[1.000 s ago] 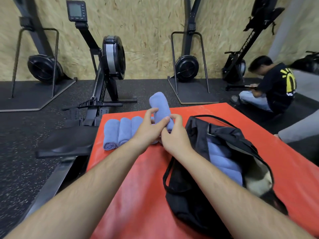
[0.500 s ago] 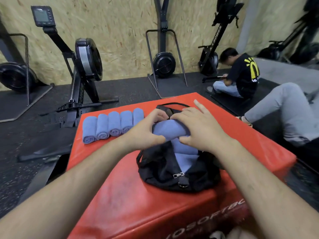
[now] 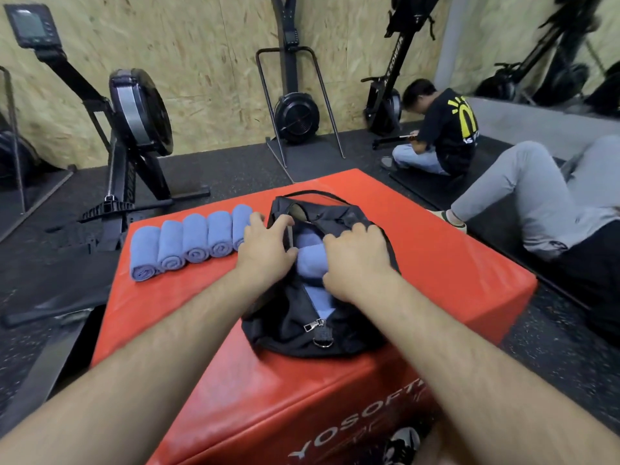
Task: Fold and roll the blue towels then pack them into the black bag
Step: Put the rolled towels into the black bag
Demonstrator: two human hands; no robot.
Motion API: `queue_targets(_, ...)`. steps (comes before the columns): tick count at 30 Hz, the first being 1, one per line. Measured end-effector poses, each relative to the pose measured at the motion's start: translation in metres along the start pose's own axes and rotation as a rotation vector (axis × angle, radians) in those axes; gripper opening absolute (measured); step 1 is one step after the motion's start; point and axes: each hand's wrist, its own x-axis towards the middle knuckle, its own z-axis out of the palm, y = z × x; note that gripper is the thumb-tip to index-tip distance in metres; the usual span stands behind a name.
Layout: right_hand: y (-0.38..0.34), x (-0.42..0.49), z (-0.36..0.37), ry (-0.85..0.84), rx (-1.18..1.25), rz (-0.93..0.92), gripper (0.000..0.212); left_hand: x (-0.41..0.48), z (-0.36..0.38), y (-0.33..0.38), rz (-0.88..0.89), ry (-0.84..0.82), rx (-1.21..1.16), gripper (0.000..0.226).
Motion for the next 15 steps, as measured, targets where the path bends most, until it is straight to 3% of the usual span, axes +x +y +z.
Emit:
queue_targets(5, -0.025, 0.024, 0.020, -0.109, 0.131, -0.036, 0.041, 0.023, -0.008, -0.014, 0.055, -0.102, -0.014, 0.042)
queue_targets(10, -0.023, 0.052, 0.047, -0.320, 0.262, -0.018, 0.044, 0.024, -0.010, -0.018, 0.148, -0.044, -0.128, 0.047)
queue_targets(15, -0.004, 0.077, 0.050, -0.135, 0.130, 0.081, 0.052, 0.024, -0.018, -0.020, 0.205, 0.035, -0.195, 0.044)
